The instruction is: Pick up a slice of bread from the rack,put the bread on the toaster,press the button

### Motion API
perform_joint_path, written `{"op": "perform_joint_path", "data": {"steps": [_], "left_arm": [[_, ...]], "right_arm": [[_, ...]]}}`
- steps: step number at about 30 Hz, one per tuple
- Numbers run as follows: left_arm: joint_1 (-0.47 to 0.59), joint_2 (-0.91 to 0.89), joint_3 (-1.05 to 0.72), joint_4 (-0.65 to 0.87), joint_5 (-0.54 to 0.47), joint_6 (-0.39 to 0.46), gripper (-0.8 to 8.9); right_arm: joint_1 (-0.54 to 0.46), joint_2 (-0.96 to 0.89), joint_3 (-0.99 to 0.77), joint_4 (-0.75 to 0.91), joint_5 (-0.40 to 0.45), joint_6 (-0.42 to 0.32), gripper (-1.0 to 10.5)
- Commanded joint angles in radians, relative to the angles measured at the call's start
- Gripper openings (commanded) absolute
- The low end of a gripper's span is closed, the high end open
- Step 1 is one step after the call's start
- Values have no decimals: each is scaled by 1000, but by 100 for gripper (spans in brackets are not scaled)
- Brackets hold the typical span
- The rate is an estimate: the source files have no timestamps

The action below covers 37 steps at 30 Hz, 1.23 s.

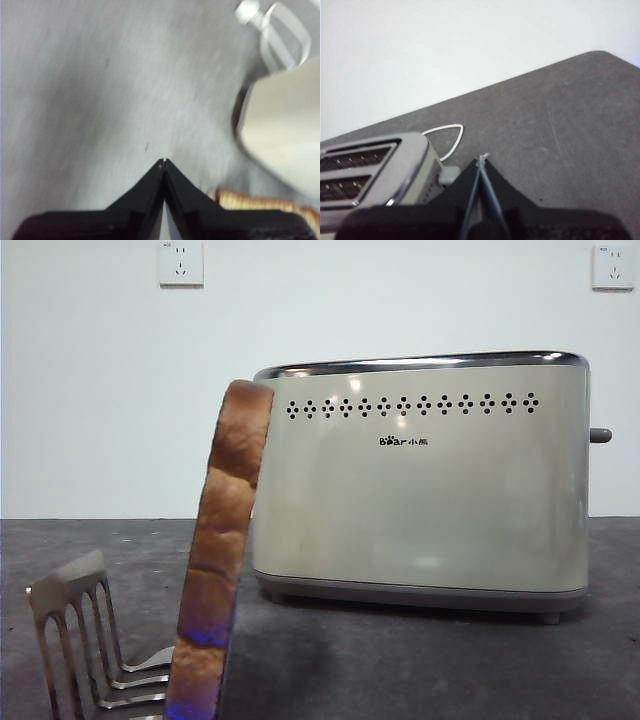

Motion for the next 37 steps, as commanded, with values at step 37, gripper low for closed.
{"op": "perform_joint_path", "data": {"steps": [37], "left_arm": [[-954, 527, 473, -331, -262, -301, 0]], "right_arm": [[1, 190, 254, -162, -138, 7, 3]]}}
